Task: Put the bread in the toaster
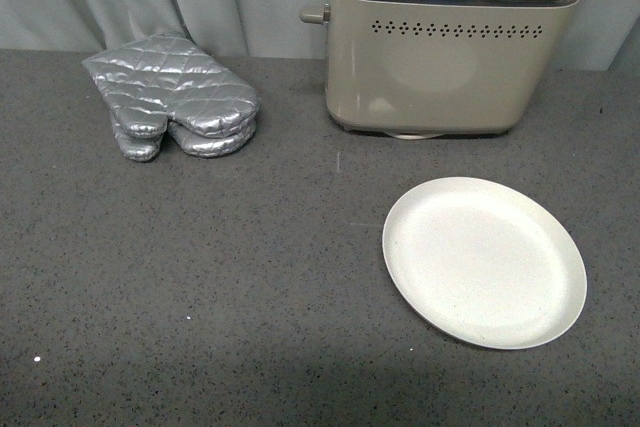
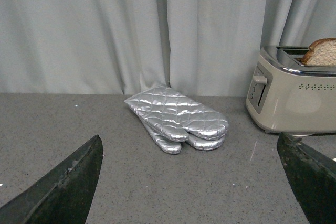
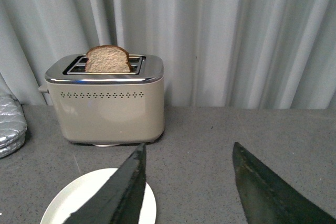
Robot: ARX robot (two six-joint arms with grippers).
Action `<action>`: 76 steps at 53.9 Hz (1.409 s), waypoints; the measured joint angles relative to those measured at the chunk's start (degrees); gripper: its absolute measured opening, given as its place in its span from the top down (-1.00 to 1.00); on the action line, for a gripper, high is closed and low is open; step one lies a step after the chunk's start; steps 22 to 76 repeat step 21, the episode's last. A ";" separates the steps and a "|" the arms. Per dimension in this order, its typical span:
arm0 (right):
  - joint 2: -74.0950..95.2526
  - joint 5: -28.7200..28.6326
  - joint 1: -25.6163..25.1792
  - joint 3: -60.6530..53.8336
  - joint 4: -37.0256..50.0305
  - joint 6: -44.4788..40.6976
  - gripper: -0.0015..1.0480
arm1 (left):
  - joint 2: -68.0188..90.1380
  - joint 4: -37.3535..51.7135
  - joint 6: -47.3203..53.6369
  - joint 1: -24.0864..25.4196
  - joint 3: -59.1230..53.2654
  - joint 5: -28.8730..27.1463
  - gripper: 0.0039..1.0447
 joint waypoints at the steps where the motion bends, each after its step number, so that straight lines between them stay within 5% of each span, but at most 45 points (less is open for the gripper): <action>1: 0.00 0.00 0.00 0.00 0.00 0.00 0.02 | 0.00 0.02 0.00 0.00 0.00 0.00 -0.88; 15: 0.00 0.00 0.00 0.00 0.00 0.07 -0.85 | 0.00 0.00 0.00 0.00 0.00 0.00 -0.88; 76: 0.00 0.00 0.00 0.00 0.00 0.11 -0.81 | 0.00 0.00 0.00 0.00 0.00 0.02 -0.88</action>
